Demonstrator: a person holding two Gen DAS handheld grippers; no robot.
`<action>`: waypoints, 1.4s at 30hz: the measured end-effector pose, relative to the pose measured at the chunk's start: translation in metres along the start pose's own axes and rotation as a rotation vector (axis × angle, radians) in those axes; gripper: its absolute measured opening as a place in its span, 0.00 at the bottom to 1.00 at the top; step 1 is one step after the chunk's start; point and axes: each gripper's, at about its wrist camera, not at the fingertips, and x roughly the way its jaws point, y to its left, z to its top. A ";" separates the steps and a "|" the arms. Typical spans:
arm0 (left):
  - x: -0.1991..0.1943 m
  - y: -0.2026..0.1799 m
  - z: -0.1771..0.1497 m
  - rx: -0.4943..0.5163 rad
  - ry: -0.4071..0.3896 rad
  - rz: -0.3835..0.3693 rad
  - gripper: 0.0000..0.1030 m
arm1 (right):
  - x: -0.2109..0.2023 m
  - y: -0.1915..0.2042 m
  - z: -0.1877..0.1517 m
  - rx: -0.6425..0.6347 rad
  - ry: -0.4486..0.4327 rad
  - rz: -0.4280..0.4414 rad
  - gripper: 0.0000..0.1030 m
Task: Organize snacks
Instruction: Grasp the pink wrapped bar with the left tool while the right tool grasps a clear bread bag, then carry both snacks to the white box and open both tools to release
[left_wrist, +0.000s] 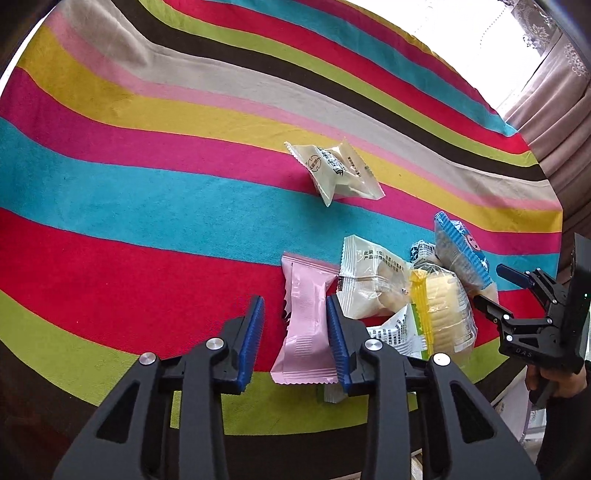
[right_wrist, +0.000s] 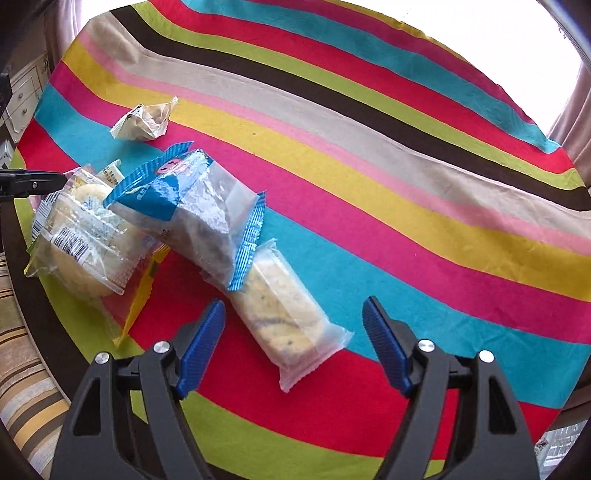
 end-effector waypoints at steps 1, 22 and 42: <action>0.001 0.001 0.000 0.000 0.005 -0.004 0.24 | 0.004 -0.002 0.001 0.001 0.010 0.010 0.74; -0.015 0.011 -0.011 -0.048 -0.042 0.010 0.18 | -0.021 -0.006 -0.051 0.259 -0.050 0.117 0.34; -0.071 -0.027 -0.047 0.007 -0.105 -0.055 0.18 | -0.090 -0.013 -0.121 0.401 -0.134 0.075 0.33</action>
